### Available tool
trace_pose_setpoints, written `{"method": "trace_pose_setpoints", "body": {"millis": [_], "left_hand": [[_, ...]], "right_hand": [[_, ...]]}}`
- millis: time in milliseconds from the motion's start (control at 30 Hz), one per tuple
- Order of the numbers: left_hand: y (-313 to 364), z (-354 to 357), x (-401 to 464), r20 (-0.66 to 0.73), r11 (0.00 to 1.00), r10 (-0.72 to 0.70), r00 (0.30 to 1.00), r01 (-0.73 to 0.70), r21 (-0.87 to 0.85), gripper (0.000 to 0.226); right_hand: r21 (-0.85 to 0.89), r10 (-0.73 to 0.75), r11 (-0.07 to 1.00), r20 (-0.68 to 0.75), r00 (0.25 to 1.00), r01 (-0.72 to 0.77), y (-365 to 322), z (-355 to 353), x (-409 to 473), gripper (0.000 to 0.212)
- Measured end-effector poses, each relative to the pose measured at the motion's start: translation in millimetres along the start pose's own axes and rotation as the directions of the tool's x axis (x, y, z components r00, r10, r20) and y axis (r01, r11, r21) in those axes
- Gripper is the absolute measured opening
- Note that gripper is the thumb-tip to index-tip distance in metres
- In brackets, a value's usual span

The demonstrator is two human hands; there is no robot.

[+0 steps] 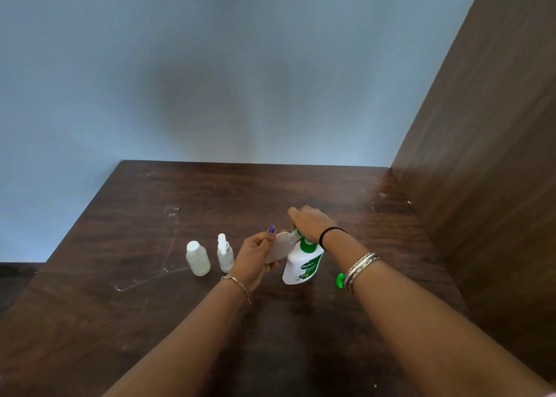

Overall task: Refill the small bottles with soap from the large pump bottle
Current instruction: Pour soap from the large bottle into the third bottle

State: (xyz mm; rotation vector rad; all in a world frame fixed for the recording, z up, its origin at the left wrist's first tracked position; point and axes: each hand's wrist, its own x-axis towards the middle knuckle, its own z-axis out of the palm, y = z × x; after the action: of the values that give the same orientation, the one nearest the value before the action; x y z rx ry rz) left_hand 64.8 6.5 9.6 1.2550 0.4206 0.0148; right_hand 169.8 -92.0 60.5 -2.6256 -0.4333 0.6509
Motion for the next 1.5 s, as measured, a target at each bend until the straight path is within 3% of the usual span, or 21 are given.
{"method": "trace_pose_setpoints", "body": {"millis": [100,300,533,733,933,1133,1500], "left_hand": [[-1,-2,0,-0.009,1.000,0.005,1.000,-0.005,0.013,0.033],[0,1,0,-0.015,1.000,-0.004,1.000,0.004,-0.013,0.027],[0,-1,-1,-0.011,1.000,0.009,1.000,-0.009,-0.011,0.026],[-1,1,-1,-0.002,0.999,0.002,1.000,-0.002,-0.032,0.027],[0,-1,-3,-0.010,1.000,0.005,1.000,-0.005,-0.021,0.027],[0,0,-5,-0.030,0.995,-0.044,0.999,0.041,-0.094,0.026],[-7,0,-10,0.087,0.915,-0.068,0.994,0.097,-0.391,0.033]], "right_hand": [[-0.010,0.007,1.000,-0.060,0.998,-0.007,1,1,-4,0.038],[0.031,-0.003,1.000,0.035,0.999,0.002,-4,-2,-4,0.040],[0.015,0.002,1.000,-0.108,0.994,0.000,2,4,-6,0.037],[-0.004,-0.013,1.000,0.009,1.000,0.013,-2,-1,-4,0.038],[-0.013,-0.026,1.000,-0.126,0.992,0.025,2,3,-11,0.038],[-0.011,-0.031,0.999,-0.014,0.999,0.031,0,-3,-8,0.039],[0.300,-0.040,0.952,-0.041,0.998,0.050,-9,-16,-16,0.049]]}}
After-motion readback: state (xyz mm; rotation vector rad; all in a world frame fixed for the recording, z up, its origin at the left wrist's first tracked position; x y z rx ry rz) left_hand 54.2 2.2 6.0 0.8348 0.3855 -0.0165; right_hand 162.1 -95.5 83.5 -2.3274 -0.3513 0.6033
